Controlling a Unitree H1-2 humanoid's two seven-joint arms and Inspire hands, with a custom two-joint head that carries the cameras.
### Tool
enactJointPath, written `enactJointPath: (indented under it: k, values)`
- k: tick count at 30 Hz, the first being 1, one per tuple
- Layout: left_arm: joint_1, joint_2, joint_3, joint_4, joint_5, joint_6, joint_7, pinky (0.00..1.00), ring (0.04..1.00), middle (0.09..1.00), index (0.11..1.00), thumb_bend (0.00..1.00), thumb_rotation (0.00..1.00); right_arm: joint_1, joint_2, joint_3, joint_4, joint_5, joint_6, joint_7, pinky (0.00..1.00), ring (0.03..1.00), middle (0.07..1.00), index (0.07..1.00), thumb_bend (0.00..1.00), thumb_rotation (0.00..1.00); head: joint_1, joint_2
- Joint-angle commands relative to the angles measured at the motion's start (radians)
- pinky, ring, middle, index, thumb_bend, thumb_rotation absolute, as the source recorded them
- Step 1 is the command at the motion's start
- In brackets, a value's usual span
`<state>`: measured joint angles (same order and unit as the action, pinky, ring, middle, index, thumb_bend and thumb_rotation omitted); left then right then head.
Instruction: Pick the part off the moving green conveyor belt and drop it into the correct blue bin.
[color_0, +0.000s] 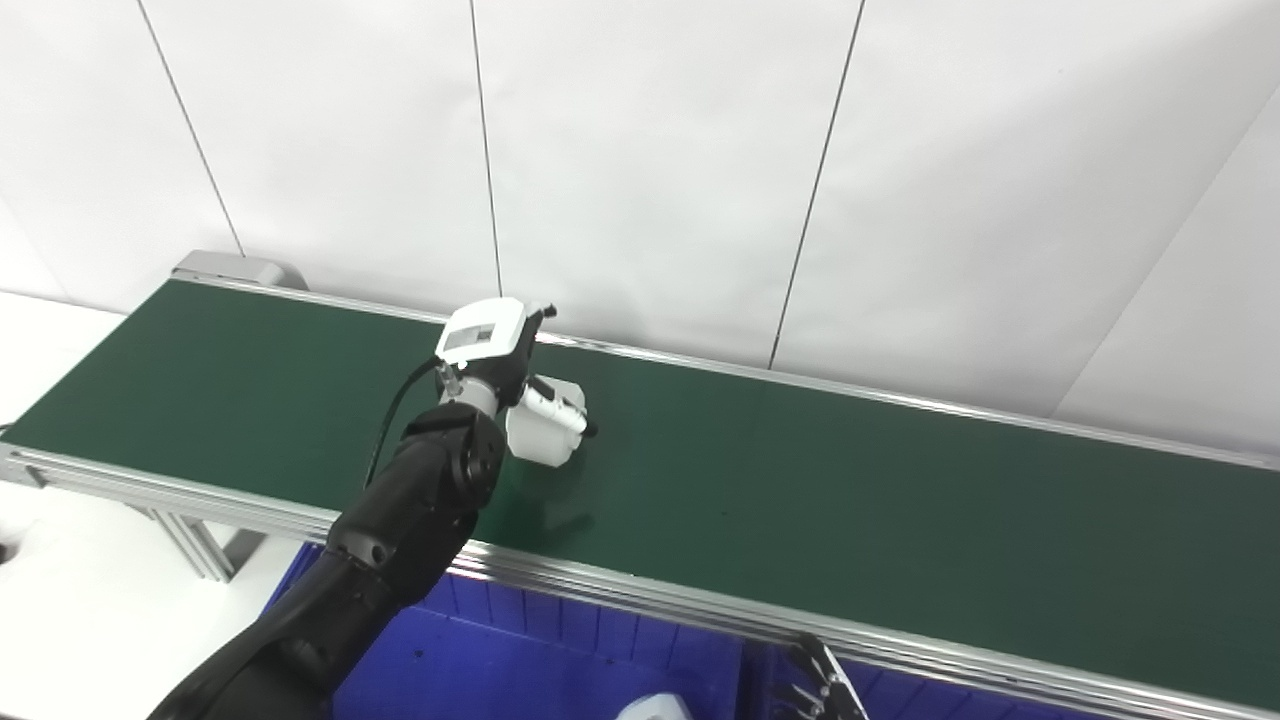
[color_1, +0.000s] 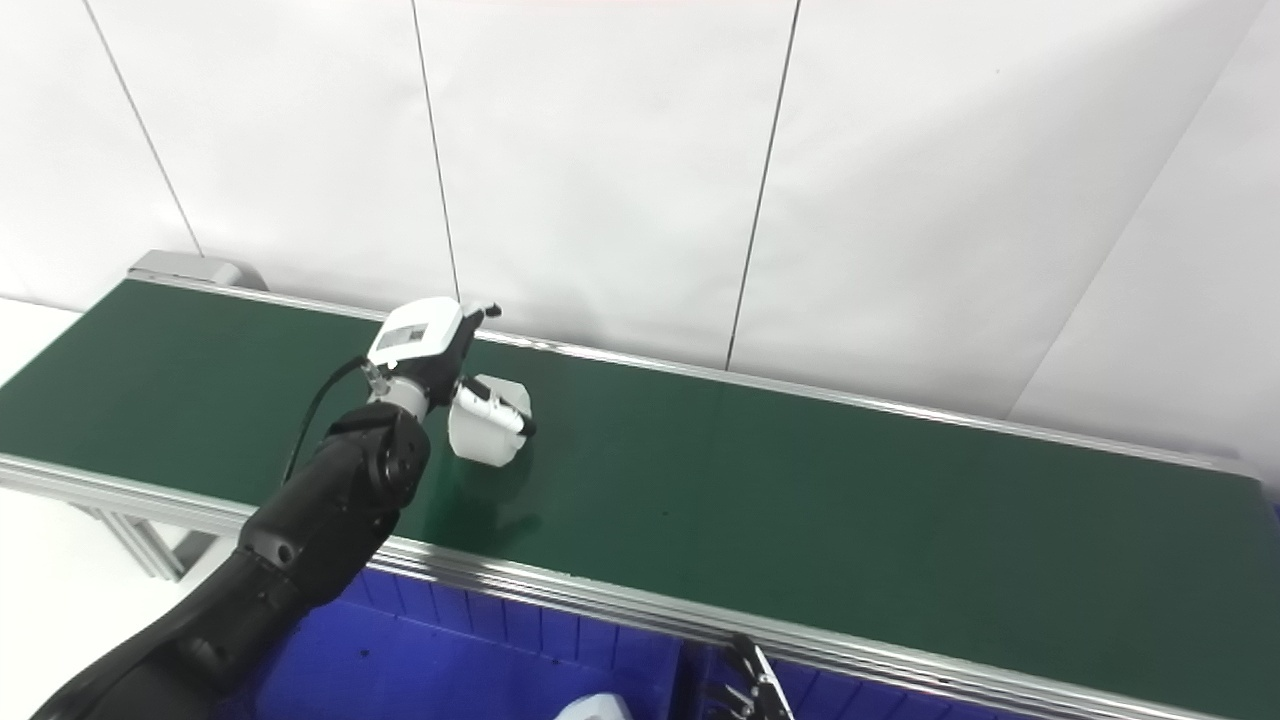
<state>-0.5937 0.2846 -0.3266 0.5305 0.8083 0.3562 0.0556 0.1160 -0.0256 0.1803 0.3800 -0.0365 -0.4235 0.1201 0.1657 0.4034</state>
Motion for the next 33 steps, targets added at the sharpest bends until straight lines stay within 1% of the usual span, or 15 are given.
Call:
enactJointPath:
  k: [1,6,11,13,14,16,17,18,20,21,23,25,28,32,33]
  values:
    - [-0.063,-0.006,0.008,0.023,-0.011,-0.039,0.071,0.81,0.888,0.903,0.852,0.99,0.36,-0.006,0.02,0.016,-0.042,-0.001,-0.046,0.0,0.73,0.808,0.921,0.947,0.82,0.98,-0.007,0.004]
    - [-0.088,-0.044,-0.014,0.111,-0.023,-0.063,0.109,0.76,0.872,0.891,0.847,0.99,0.37,0.004,0.025,0.026,-0.06,-0.006,-0.046,-0.005,0.73,0.81,0.919,0.948,0.84,0.97,-0.018,0.012]
    - [-0.121,-0.058,-0.12,0.211,0.044,-0.048,0.118,0.73,0.853,0.886,0.839,0.98,0.37,0.013,0.03,0.035,-0.074,0.004,-0.046,-0.002,0.73,0.808,0.917,0.943,0.87,0.96,-0.031,0.019]
    - [-0.127,-0.06,-0.149,0.261,0.059,-0.049,0.159,0.71,0.82,0.866,0.825,0.96,0.29,0.017,0.032,0.038,-0.079,0.004,-0.046,-0.001,0.72,0.802,0.916,0.939,0.86,0.95,-0.038,0.021]
    - [-0.127,-0.066,-0.142,0.292,0.044,-0.067,0.196,0.7,0.809,0.86,0.821,0.95,0.26,0.019,0.034,0.04,-0.083,0.005,-0.046,-0.001,0.72,0.8,0.916,0.938,0.86,0.95,-0.045,0.022]
    - [-0.126,-0.079,-0.113,0.339,-0.002,-0.115,0.263,0.59,0.724,0.818,0.788,0.91,0.15,0.023,0.036,0.042,-0.089,0.005,-0.046,-0.002,0.71,0.796,0.913,0.932,0.85,0.94,-0.05,0.025]
    - [-0.126,-0.085,-0.097,0.359,-0.025,-0.142,0.292,0.46,0.607,0.759,0.752,0.88,0.08,0.024,0.037,0.043,-0.091,0.004,-0.046,-0.003,0.7,0.793,0.909,0.928,0.85,0.94,-0.05,0.025]
    - [-0.122,-0.094,-0.071,0.38,-0.062,-0.197,0.328,0.42,0.567,0.738,0.74,0.87,0.06,0.025,0.038,0.044,-0.093,0.005,-0.045,-0.003,0.7,0.792,0.908,0.927,0.86,0.94,-0.052,0.025]
    - [-0.117,-0.105,-0.039,0.408,-0.108,-0.273,0.37,0.33,0.443,0.591,0.674,0.84,0.01,0.027,0.04,0.046,-0.098,0.005,-0.045,-0.002,0.69,0.787,0.904,0.924,0.85,0.93,-0.054,0.028]
    - [-0.116,-0.112,-0.026,0.422,-0.132,-0.308,0.379,0.31,0.412,0.499,0.595,0.68,0.0,0.027,0.04,0.046,-0.1,0.004,-0.046,-0.003,0.69,0.787,0.902,0.924,0.85,0.93,-0.054,0.028]
    - [-0.115,-0.125,-0.023,0.439,-0.155,-0.347,0.377,0.28,0.36,0.479,0.535,0.59,0.0,0.029,0.041,0.049,-0.105,0.002,-0.046,-0.003,0.69,0.787,0.902,0.925,0.85,0.93,-0.057,0.033]
    - [-0.119,-0.137,-0.033,0.446,-0.163,-0.352,0.356,0.23,0.295,0.474,0.495,0.54,0.0,0.031,0.041,0.051,-0.109,0.002,-0.045,-0.002,0.69,0.788,0.9,0.926,0.85,0.93,-0.058,0.035]
    - [-0.121,-0.148,-0.04,0.424,-0.168,-0.334,0.332,0.21,0.268,0.473,0.487,0.52,0.0,0.031,0.043,0.054,-0.11,0.001,-0.044,-0.003,0.69,0.789,0.897,0.926,0.85,0.92,-0.056,0.034]
    - [-0.126,-0.143,-0.042,0.391,-0.169,-0.321,0.317,0.22,0.278,0.474,0.487,0.52,0.0,0.03,0.043,0.057,-0.108,-0.002,-0.045,-0.004,0.69,0.789,0.902,0.929,0.85,0.92,-0.056,0.033]
    - [-0.127,-0.14,-0.046,0.385,-0.165,-0.323,0.318,0.24,0.303,0.439,0.502,0.52,0.0,0.029,0.043,0.058,-0.107,-0.001,-0.045,-0.003,0.69,0.79,0.904,0.929,0.85,0.92,-0.056,0.033]
